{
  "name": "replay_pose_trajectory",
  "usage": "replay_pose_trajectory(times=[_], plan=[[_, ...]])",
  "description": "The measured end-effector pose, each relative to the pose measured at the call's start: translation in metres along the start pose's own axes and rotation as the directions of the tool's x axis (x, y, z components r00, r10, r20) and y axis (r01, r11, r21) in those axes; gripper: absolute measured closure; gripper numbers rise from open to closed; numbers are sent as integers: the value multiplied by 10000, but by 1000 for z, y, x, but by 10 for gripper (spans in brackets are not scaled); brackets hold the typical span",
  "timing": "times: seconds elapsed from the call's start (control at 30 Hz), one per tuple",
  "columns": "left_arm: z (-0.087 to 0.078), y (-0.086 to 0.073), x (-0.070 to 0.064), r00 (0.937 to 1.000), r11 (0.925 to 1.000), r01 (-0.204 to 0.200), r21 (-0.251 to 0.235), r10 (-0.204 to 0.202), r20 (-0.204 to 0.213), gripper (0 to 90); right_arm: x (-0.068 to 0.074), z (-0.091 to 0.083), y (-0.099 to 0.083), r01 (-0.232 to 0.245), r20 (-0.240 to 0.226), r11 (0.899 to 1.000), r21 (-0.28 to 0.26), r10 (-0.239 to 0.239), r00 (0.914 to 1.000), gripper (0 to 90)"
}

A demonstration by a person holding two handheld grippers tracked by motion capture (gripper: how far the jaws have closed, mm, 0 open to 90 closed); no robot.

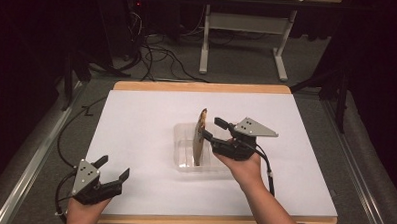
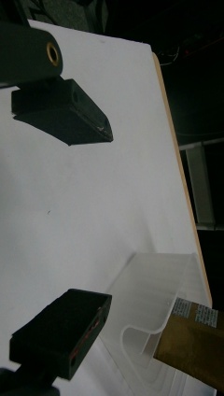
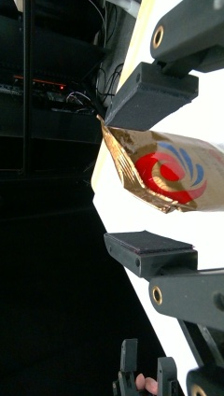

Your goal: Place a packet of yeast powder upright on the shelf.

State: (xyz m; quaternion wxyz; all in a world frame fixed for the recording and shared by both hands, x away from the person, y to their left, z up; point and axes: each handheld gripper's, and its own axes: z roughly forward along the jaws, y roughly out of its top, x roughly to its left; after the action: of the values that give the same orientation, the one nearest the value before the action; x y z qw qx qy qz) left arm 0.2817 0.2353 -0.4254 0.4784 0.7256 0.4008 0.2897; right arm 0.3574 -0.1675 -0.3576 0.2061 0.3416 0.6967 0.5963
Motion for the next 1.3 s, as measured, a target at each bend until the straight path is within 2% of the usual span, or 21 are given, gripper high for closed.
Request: replay_pose_trajectory(times=[0.27, 0.6, 0.73, 0.9, 1.07, 1.1, 1.13, 1.17, 1.23, 1.27, 1.3], plan=[[3, 0, -1, 10000, 9999, -28, 135, 28, 44, 190, -8, -14, -3, 149, 259, 9998, 101, -151, 9995, 392], [5, -1, -1, 10000, 9998, 32, 197, -33, 62, 190, -27, -39, -11, 263, 811, 9992, 289, -285, 9963, 377], [7, 0, 0, 9999, 9995, 62, 294, -65, 90, 189, -43, -62, -21, 205, 1378, 9984, 520, -275, 9901, 359], [12, 0, 0, 9998, 9989, 127, 448, -134, 142, 186, -64, -93, -36, -18, 2152, 9978, 662, -125, 9765, 354], [19, 1, -1, 9996, 9977, 45, 673, -63, 267, 185, -82, -129, -54, -28, 3017, 9969, 789, -212, 9532, 357], [19, 1, -1, 9996, 9977, 45, 673, -63, 267, 182, -82, -129, -54, -28, 3017, 9969, 789, -212, 9532, 357], [22, 0, -1, 9993, 9965, 83, 830, -112, 343, 182, -86, -136, -61, -18, 3165, 9967, 813, -241, 9483, 358], [27, 0, -2, 9992, 9946, 107, 1036, -146, 372, 177, -92, -151, -83, 33, 3546, 9956, 942, -367, 9343, 389], [31, 1, -3, 9991, 9944, 127, 1047, -169, 400, 177, -101, -157, -98, -502, 3703, 9840, 1709, -169, 9287, 380], [31, 1, -3, 9991, 9944, 127, 1047, -169, 400, 177, -106, -160, -100, -752, 3837, 9811, 1784, 10, 9235, 379], [34, 2, -5, 9991, 9941, 82, 1078, -127, 414, 177, -110, -163, -102, -845, 3966, 9828, 1640, 128, 9179, 380]])
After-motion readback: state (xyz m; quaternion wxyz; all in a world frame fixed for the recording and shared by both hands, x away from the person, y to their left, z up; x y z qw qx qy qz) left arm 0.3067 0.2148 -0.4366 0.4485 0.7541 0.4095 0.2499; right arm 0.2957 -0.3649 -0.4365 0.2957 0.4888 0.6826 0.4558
